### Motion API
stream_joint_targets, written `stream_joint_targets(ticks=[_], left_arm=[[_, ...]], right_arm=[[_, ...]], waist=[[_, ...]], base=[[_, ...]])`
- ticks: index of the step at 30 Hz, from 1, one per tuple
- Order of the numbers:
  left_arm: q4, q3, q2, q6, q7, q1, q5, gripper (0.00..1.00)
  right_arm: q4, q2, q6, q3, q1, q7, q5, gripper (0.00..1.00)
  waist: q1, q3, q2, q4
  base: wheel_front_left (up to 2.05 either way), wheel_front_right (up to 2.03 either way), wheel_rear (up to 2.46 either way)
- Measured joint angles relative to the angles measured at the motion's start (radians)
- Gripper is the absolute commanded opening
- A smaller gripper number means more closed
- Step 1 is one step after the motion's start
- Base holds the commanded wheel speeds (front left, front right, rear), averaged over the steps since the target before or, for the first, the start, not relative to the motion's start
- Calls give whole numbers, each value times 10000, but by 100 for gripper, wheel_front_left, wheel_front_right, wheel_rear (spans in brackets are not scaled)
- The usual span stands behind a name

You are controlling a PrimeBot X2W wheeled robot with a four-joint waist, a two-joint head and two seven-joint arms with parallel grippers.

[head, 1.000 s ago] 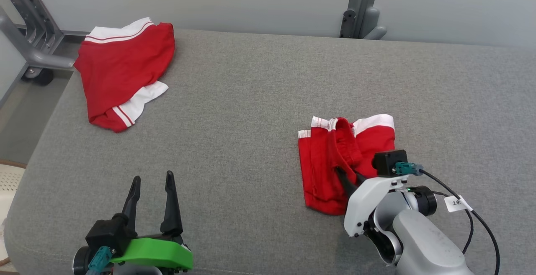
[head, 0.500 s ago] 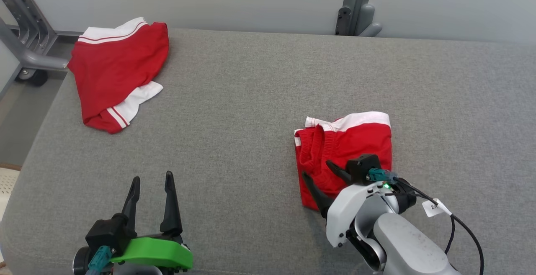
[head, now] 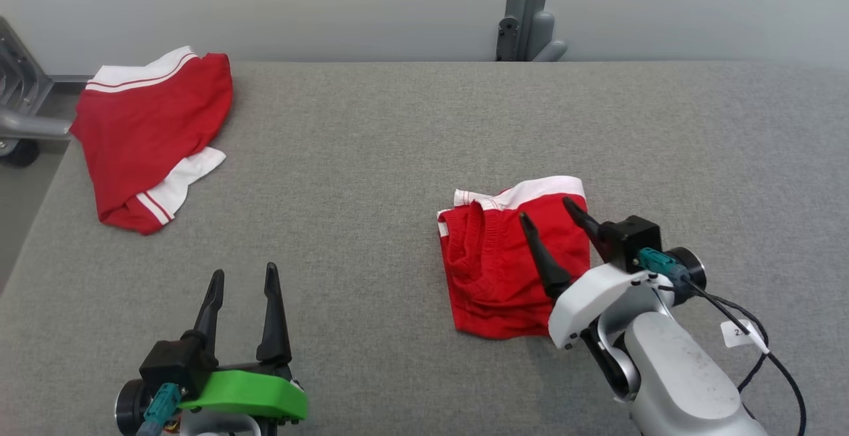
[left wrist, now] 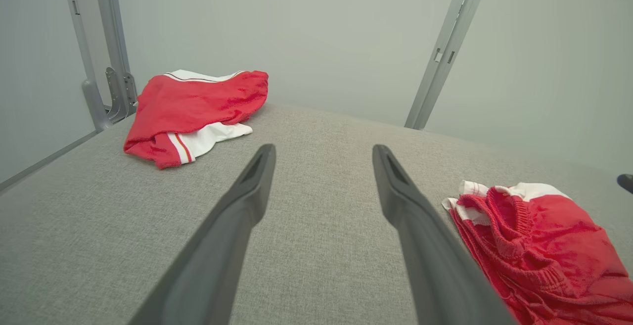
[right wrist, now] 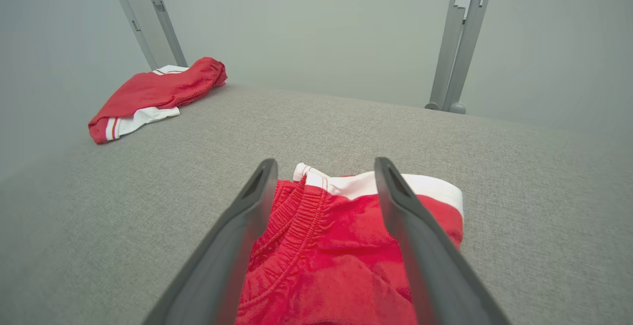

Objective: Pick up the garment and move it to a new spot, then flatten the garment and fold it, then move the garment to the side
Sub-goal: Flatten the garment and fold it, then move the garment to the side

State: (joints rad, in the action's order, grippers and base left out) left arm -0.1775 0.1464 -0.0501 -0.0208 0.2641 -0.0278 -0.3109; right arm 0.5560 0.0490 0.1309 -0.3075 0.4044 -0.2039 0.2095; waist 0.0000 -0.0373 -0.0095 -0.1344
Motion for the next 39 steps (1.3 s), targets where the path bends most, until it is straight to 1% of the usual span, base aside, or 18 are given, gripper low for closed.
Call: stream_joint_targets(ticks=[6, 7, 10, 13, 16, 22, 26, 39], left_arm=[[-19, 96, 2, 33, 0, -294, 222, 100], [-38, 111, 2, 38, 0, -312, 249, 100], [-94, 98, 2, 61, 0, -306, 391, 100], [-113, -6, 4, 75, 0, -249, 420, 100], [-107, -127, 4, 73, 2, -117, 435, 100], [10, -522, 4, 75, 0, 606, 445, 100], [90, -585, 4, 88, 2, 782, 476, 100], [219, -514, 4, 38, 0, 804, 474, 100]], right_arm=[[-917, 2, 0, 1542, -638, -339, -516, 100], [-1306, 4, 0, 2002, -915, -420, -520, 100], [-1919, 6, 0, 2604, -1419, -504, -380, 100], [-2568, 17, 0, 2964, -2020, -546, -261, 100], [-2934, 12, 0, 3026, -2388, -577, -153, 100], [-4067, 8, 0, 2968, -3402, -587, -69, 100], [-4353, 8, 0, 2970, -3664, -587, 19, 100], [-4228, 6, 0, 2767, -3857, -579, 102, 100]], waist=[[0, 71, 0, 490], [0, 85, 0, 656], [0, 105, 0, 895], [0, 140, 0, 1095], [0, 174, 0, 1196], [0, 355, 0, 1370], [0, 396, 0, 1363], [0, 422, 0, 1212]], base=[[0, 0, 0], [0, 0, 0], [0, 0, 0], [0, 0, 0], [0, 0, 0], [0, 0, 0], [0, 0, 0], [0, 0, 0]])
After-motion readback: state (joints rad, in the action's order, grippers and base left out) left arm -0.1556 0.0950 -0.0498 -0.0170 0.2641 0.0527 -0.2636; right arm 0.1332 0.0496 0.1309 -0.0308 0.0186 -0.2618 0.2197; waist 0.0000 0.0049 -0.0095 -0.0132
